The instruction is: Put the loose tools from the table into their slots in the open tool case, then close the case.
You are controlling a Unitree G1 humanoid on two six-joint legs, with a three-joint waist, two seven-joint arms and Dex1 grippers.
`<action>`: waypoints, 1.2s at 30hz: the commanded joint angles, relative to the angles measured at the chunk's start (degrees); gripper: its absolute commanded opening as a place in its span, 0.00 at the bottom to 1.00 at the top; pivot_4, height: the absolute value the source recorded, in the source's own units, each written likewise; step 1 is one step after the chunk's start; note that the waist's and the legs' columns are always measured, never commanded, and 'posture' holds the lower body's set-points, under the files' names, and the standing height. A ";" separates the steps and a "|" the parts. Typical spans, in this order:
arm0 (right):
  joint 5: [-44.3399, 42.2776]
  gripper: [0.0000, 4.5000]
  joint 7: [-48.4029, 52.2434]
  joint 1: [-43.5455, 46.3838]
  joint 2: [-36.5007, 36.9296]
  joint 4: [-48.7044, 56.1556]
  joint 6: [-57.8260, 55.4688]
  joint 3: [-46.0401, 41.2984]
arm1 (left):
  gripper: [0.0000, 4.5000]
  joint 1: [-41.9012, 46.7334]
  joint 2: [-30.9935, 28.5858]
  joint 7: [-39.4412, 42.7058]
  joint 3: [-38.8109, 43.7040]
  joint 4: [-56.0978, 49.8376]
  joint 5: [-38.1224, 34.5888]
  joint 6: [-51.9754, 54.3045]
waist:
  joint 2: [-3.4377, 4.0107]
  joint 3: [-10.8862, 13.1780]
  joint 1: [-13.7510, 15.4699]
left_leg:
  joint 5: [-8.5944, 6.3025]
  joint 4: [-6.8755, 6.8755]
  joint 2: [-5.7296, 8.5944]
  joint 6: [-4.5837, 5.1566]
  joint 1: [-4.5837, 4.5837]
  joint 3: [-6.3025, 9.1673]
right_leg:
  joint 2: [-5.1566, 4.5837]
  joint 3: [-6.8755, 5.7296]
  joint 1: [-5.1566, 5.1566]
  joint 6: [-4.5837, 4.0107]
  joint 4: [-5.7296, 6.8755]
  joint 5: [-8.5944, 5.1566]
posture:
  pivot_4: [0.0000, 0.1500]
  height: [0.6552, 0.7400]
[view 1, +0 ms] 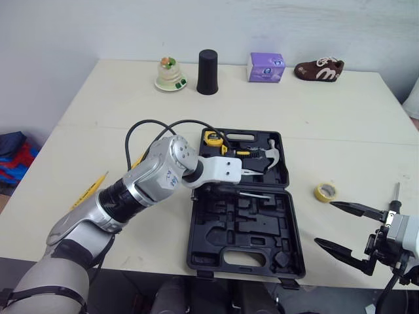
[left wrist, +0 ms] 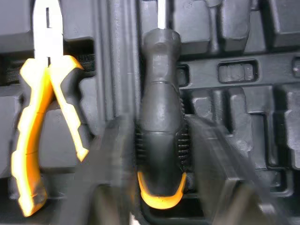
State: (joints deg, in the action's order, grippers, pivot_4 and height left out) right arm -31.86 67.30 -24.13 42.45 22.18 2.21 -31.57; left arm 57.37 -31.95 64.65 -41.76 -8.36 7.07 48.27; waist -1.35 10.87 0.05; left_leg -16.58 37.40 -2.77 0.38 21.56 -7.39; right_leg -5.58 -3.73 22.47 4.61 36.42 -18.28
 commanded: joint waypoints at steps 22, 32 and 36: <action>-0.14 1.00 -2.60 -0.58 -0.02 2.55 -1.33 -0.50 | 0.01 -20.92 10.57 -4.79 25.01 12.94 -15.83 -31.98 | 0.03 -0.02 0.19 | -0.03 0.13 0.02 0.07 -0.03 0.07 | -0.10 -0.12 -0.07 -0.01 0.13 -0.01 | 1.00 1.00; -0.15 1.00 -3.34 -0.70 0.05 3.01 -1.91 -0.04 | 0.01 -23.10 12.20 -7.63 21.90 16.35 -12.09 -33.65 | 0.03 -0.02 0.05 | -0.10 0.09 -0.01 0.15 -0.06 0.07 | -0.13 -0.12 -0.09 -0.01 0.11 -0.01 | 1.00 1.00; -0.09 1.00 -3.69 -1.00 -0.08 3.37 -2.00 0.06 | 0.01 -23.70 11.72 -9.32 20.24 17.79 -9.37 -32.02 | 0.05 -0.03 0.05 | -0.14 0.05 -0.03 0.22 -0.11 0.07 | -0.13 -0.13 -0.12 -0.01 0.11 -0.01 | 1.00 1.00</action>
State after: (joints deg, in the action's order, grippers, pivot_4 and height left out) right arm -31.55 63.93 -24.97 42.52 23.45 -0.01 -31.14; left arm 34.71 -19.92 56.62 -19.93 7.65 -5.01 15.41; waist -1.30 10.84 0.10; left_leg -16.73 37.45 -2.79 0.61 21.43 -7.31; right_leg -5.72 -3.86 22.34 4.61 36.53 -18.29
